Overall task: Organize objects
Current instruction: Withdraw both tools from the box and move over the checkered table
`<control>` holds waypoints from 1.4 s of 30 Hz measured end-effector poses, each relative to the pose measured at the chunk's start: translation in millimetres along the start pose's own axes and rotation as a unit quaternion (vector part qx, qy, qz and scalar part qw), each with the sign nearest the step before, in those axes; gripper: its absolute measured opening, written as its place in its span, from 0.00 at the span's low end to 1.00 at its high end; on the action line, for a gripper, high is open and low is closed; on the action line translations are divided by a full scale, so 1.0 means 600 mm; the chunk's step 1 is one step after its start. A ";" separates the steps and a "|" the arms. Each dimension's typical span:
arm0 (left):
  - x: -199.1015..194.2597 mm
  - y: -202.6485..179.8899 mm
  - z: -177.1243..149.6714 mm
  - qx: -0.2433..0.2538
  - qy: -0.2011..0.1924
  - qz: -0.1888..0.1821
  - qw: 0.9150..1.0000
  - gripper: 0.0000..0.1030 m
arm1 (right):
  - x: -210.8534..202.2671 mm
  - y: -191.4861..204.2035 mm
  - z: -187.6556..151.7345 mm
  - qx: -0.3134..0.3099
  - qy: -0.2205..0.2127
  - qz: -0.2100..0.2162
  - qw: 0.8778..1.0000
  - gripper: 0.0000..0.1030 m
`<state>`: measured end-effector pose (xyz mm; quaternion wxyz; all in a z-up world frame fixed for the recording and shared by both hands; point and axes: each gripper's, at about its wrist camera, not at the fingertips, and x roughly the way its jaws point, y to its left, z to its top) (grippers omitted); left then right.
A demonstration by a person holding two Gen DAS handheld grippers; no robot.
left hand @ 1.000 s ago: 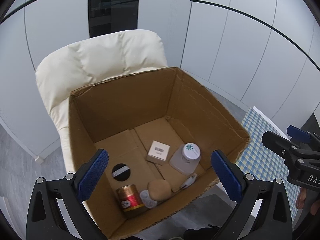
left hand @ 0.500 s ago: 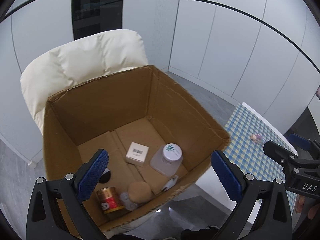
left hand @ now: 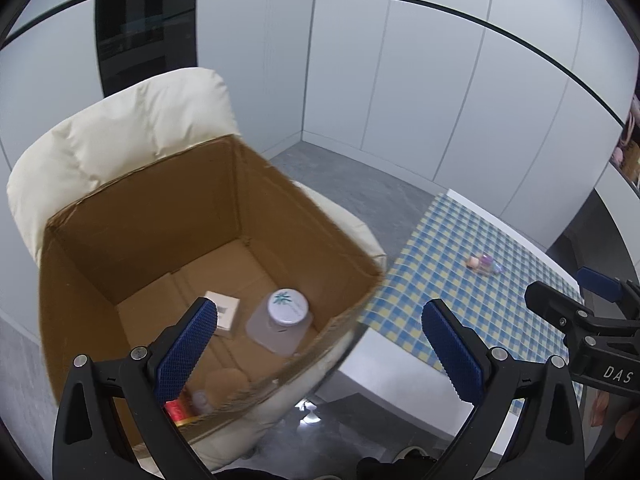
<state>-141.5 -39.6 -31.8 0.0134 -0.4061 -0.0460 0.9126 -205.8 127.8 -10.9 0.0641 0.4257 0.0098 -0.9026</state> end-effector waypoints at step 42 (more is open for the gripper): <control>0.030 -0.187 -0.006 0.073 0.014 -0.059 0.996 0.99 | -0.046 -0.196 -0.055 0.082 0.002 -0.072 0.994 1.00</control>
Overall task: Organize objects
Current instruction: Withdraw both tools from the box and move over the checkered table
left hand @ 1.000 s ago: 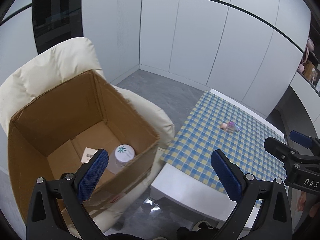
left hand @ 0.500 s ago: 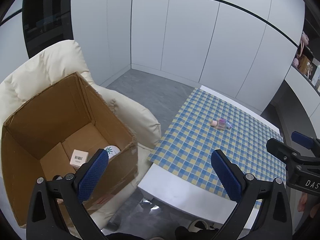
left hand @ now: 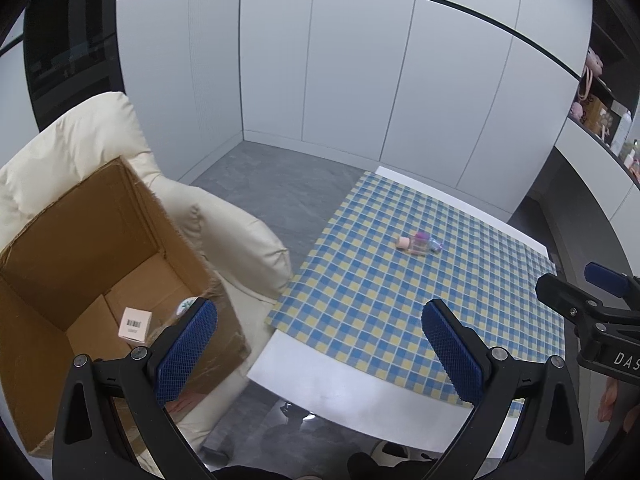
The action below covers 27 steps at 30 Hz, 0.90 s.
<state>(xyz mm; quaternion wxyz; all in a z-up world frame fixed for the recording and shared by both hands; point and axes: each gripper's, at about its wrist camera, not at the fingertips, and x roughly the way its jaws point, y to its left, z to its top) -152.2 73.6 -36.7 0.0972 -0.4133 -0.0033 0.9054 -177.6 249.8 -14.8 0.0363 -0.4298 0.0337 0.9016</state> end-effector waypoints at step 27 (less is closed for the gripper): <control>0.013 -0.140 0.007 0.054 0.004 -0.050 0.997 0.99 | -0.033 -0.139 -0.038 0.054 -0.005 -0.052 0.997 1.00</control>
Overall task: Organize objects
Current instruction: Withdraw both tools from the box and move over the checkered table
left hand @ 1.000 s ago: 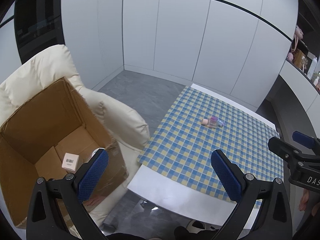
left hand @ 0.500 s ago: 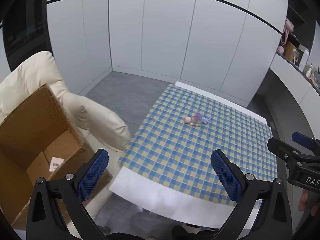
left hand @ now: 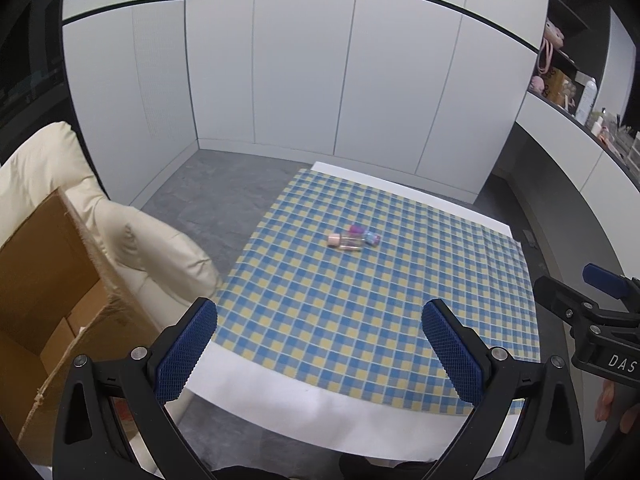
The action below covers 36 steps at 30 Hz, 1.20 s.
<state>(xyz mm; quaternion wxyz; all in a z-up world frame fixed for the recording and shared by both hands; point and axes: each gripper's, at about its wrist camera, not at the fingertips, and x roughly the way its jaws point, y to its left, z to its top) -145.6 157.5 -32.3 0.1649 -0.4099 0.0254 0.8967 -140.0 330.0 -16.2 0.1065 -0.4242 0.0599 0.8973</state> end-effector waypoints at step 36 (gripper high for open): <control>0.020 -0.096 -0.007 0.047 0.009 -0.031 0.998 0.99 | -0.013 -0.099 -0.024 0.038 0.012 -0.026 0.999 1.00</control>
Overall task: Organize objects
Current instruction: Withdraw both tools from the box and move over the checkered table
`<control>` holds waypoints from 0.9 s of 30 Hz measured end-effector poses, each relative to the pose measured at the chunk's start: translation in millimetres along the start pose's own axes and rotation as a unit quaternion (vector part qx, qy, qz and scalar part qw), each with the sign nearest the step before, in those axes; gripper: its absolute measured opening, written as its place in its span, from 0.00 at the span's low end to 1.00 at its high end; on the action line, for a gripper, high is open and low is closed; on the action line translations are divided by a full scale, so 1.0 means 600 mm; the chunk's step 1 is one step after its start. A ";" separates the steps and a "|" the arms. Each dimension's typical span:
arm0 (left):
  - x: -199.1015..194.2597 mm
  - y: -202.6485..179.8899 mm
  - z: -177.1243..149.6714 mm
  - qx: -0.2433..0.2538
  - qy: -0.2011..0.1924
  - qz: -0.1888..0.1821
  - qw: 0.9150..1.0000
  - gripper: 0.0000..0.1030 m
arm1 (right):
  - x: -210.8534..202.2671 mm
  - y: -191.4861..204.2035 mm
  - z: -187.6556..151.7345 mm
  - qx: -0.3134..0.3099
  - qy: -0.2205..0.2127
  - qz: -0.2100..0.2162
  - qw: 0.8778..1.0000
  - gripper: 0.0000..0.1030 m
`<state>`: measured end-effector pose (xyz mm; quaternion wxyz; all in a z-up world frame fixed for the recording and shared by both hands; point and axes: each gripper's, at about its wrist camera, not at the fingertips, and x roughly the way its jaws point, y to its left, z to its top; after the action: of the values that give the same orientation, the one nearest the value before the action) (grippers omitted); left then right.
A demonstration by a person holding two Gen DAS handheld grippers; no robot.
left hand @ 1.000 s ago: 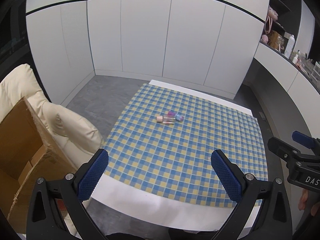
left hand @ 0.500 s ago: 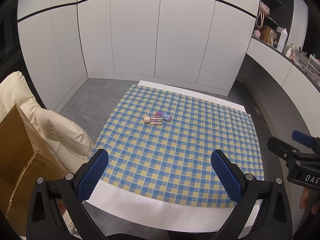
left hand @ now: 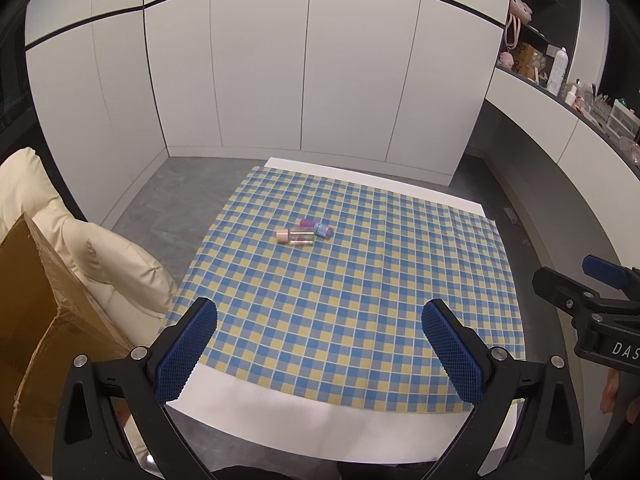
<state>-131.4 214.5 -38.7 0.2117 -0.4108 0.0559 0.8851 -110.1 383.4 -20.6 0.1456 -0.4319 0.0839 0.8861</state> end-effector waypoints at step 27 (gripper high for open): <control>0.072 -0.003 0.015 0.021 0.020 -0.006 1.000 0.99 | 0.131 0.015 -0.005 -0.018 0.065 0.000 0.998 1.00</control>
<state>-161.7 233.0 -65.0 0.2243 -0.4240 0.0758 0.8742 -156.6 389.0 -84.1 0.1318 -0.4912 0.0776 0.8575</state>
